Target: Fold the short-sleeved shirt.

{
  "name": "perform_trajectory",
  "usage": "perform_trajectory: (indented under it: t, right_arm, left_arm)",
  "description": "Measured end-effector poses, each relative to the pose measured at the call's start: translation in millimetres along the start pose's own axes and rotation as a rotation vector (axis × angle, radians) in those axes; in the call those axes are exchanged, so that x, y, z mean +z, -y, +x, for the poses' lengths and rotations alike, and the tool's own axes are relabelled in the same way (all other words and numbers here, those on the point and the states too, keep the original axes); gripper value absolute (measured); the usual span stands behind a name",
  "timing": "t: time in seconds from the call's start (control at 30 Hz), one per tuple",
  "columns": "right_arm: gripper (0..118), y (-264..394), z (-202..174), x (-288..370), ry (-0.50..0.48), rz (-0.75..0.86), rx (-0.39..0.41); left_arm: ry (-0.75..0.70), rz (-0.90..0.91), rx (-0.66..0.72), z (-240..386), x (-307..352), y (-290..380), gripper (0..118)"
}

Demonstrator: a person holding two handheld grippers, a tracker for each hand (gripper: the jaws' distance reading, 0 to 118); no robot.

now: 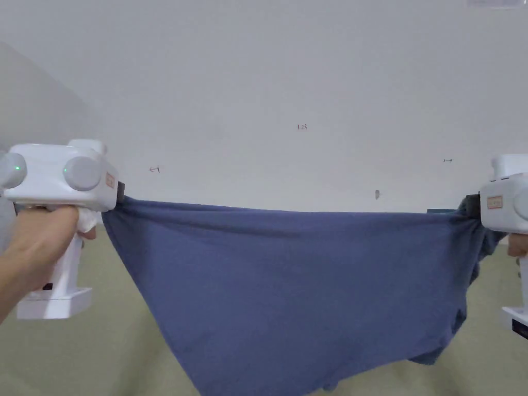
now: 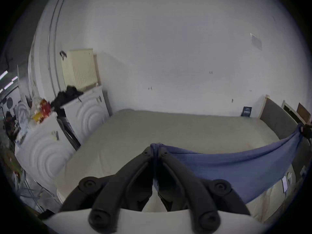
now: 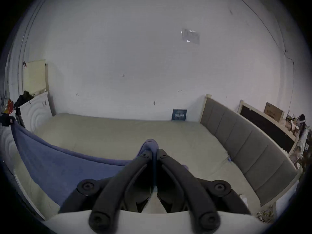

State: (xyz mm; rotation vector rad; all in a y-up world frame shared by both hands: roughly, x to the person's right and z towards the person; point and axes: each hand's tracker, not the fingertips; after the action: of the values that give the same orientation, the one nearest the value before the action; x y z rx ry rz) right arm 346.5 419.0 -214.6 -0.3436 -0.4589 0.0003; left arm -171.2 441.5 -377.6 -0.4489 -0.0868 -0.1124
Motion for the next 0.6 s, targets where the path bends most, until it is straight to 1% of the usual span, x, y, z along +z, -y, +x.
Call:
perform_trajectory:
  t: [0.1,0.27,0.4,0.53,0.6]
  right_arm:
    - [4,-23.1,-3.3,-18.9,0.021,0.014,0.008]
    - [4,-39.0,-7.6,-65.9,0.042,0.019,-0.029]
    - [4,-27.9,-18.1,-108.7,0.053,0.006,-0.021]
    - [4,1.0,-26.3,-142.8,0.052,-0.017,-0.062]
    - [4,27.1,-28.3,-155.7,0.046,-0.048,-0.042]
  left_arm:
    - [-0.008,0.013,0.01,9.4,-15.3,-28.1,3]
    - [-0.066,0.035,0.002,27.1,-55.6,-51.3,3]
    - [-0.107,0.038,-0.009,41.1,-95.6,-45.7,3]
    - [-0.118,0.025,0.001,46.3,-141.6,-23.9,3]
    - [-0.109,-0.001,-0.008,47.9,-159.9,-0.4,3]
